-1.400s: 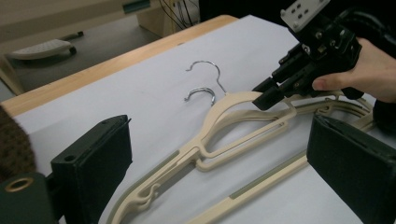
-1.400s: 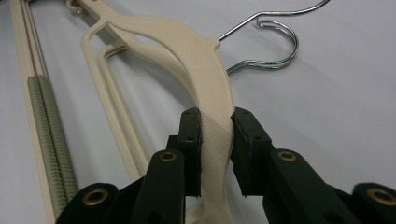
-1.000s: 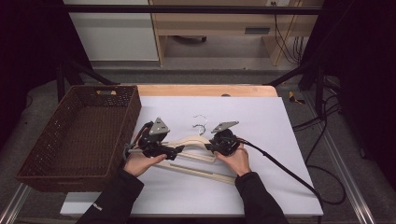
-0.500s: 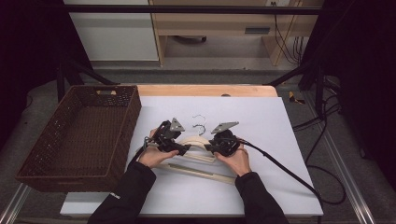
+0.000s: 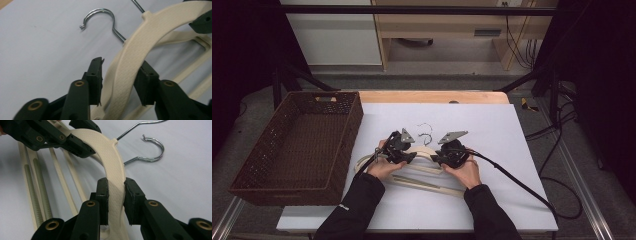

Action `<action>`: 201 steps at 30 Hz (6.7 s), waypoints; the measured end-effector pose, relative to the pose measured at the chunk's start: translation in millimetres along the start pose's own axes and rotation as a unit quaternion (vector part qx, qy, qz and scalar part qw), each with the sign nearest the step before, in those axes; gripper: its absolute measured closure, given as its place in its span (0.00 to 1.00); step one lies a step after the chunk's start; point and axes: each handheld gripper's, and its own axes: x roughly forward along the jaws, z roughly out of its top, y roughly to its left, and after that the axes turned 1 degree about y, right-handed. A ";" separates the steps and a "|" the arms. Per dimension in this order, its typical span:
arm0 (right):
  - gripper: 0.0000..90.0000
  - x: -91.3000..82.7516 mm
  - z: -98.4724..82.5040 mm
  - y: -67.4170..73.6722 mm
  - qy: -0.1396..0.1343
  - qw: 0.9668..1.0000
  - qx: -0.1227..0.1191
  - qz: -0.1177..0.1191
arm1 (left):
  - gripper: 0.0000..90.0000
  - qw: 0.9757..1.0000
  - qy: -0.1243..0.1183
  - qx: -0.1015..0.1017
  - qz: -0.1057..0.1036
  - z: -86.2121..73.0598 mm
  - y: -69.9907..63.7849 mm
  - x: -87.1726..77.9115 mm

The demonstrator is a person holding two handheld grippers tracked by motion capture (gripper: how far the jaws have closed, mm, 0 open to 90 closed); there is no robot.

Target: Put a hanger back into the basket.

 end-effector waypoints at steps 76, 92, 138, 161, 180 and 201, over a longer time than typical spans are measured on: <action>0.82 -74.2 6.7 46.4 -0.046 0.975 -0.096 0.194 | 0.88 0.992 -0.046 0.056 -0.102 -25.7 -60.5 -112.6; 0.45 -94.4 6.9 46.7 -0.129 0.981 -0.100 0.101 | 0.96 0.991 -0.084 0.000 -0.102 -26.3 -63.8 -126.9; 0.04 -161.5 -71.7 -13.9 -0.214 0.970 0.069 -0.097 | 0.96 0.989 -0.133 -0.061 0.022 -28.8 92.6 -276.1; 0.04 -156.3 -71.1 -14.2 -0.201 0.973 0.066 -0.091 | 0.96 0.986 -0.092 -0.104 0.094 -102.1 172.8 -277.3; 0.04 -153.8 -70.9 -14.0 -0.192 0.976 0.064 -0.085 | 0.95 0.980 -0.059 -0.168 0.085 -157.6 187.4 -237.9; 0.04 -150.5 -70.3 -12.9 -0.186 0.977 0.062 -0.082 | 0.94 0.978 -0.010 -0.190 0.088 -175.0 184.5 -207.8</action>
